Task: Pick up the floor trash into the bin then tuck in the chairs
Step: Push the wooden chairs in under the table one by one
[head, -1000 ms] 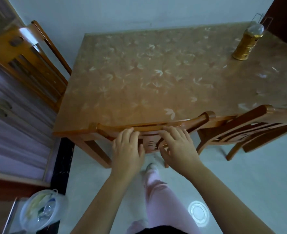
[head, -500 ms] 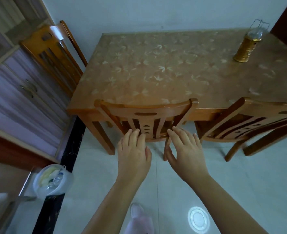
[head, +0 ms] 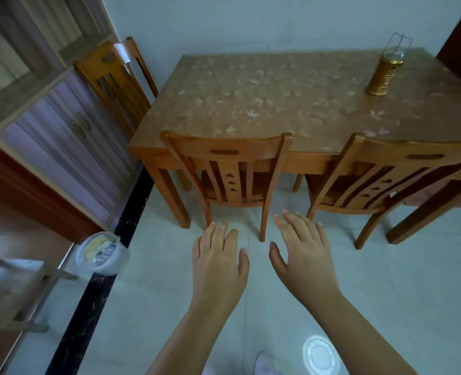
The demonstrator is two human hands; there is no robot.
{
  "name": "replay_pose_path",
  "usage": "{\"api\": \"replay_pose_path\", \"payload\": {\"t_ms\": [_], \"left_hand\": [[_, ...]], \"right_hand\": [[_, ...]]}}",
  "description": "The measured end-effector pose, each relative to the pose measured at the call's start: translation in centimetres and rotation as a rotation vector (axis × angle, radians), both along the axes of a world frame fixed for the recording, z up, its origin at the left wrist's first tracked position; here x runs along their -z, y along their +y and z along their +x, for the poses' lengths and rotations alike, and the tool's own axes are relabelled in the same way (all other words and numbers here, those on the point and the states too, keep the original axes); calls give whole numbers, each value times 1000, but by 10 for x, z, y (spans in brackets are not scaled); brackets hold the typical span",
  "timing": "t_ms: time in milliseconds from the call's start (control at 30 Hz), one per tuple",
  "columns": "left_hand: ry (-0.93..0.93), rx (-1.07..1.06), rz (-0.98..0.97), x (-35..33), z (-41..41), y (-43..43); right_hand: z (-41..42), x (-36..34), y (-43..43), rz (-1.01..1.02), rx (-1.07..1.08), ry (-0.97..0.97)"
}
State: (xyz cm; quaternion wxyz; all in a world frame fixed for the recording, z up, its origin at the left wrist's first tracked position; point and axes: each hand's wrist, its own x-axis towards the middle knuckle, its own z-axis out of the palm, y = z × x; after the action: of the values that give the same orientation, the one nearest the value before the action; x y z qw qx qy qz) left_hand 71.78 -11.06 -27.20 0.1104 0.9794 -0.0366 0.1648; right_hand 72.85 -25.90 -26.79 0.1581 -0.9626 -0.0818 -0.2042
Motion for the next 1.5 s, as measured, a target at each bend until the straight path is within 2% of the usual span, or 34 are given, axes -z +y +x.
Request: {"api": "replay_pose_path", "payload": {"t_ms": [500, 900, 1100, 1500], "left_hand": [[-46, 106, -32, -11, -159, 18], [-129, 333, -102, -49, -221, -50], [-161, 506, -87, -66, -230, -142], [-156, 770, -75, -77, -271, -421]], "right_hand": [[-175, -22, 20, -30, 111, 8], [-268, -51, -54, 12, 308, -44], [-295, -61, -135, 17, 431, -134], [-375, -59, -387, -33, 677, -204]]}}
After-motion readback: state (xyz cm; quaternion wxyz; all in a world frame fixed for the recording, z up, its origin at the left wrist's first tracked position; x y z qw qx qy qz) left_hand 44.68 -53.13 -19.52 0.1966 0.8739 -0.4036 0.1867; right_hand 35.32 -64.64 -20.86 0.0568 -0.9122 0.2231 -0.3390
